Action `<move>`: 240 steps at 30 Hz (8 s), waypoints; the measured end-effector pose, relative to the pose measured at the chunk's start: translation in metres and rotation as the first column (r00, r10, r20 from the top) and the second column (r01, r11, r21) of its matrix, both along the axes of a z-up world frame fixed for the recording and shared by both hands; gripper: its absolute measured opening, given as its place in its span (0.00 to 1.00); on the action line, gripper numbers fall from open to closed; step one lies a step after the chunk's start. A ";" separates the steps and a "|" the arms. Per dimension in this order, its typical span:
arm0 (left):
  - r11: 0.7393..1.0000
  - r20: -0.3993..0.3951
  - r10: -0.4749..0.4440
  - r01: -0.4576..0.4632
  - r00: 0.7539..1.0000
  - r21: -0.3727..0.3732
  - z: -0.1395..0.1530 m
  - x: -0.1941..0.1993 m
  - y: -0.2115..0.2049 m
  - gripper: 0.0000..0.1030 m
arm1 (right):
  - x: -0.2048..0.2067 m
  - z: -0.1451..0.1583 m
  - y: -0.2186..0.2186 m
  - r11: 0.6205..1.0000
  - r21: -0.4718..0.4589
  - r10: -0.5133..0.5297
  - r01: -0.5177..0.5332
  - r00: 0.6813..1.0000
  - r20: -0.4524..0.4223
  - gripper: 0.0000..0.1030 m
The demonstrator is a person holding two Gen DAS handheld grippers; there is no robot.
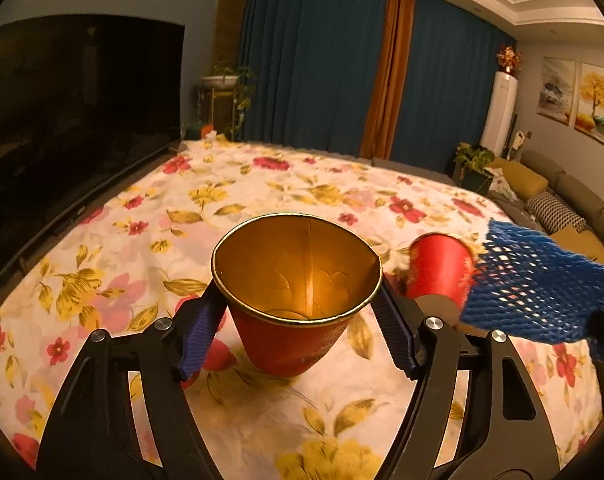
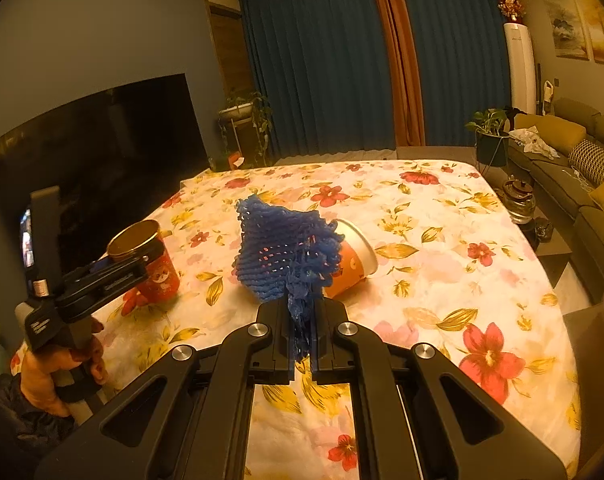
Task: Collect trash
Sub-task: 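Carry the red cup and blue sleeve in both tools over the grey bin, then open both tools over the grey bin to drop cup and sleeve, then move both open tools back to the two lying cups on the bed, then grasp the white-orange cup with the right tool, then grasp the red-white cup with the left tool while the right tool holds its cup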
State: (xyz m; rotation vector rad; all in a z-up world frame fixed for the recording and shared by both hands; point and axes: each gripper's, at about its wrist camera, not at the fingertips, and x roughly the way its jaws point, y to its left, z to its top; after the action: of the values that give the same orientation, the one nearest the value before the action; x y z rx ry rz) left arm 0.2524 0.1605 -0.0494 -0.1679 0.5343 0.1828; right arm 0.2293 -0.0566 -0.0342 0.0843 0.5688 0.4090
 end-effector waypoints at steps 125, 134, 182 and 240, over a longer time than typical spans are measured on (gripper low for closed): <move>0.964 0.067 -0.262 0.258 0.963 0.061 0.018 -0.053 -0.137 0.86 | -0.076 0.032 -0.112 0.948 0.033 -0.316 0.315 0.935 0.161 0.83; 0.991 0.070 -0.131 0.128 0.989 0.038 0.023 -0.028 -0.075 0.86 | -0.020 0.009 -0.041 0.967 -0.021 -0.252 0.254 0.966 0.055 0.83; 0.994 0.039 0.046 -0.041 0.998 -0.102 -0.009 0.025 -0.004 0.86 | 0.127 -0.057 0.041 0.962 0.001 -0.266 0.273 0.939 -0.219 0.76; 0.964 -0.206 -0.261 0.246 0.943 -0.097 -0.047 0.118 -0.083 0.84 | 0.067 -0.002 -0.046 0.948 0.124 -0.291 0.293 0.956 -0.032 0.60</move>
State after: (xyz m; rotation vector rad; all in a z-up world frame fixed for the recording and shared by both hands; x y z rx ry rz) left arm 0.3706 0.0779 -0.0962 -0.1464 0.7755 -0.0714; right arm 0.2963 -0.1030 -0.0357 0.2909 0.5333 0.1552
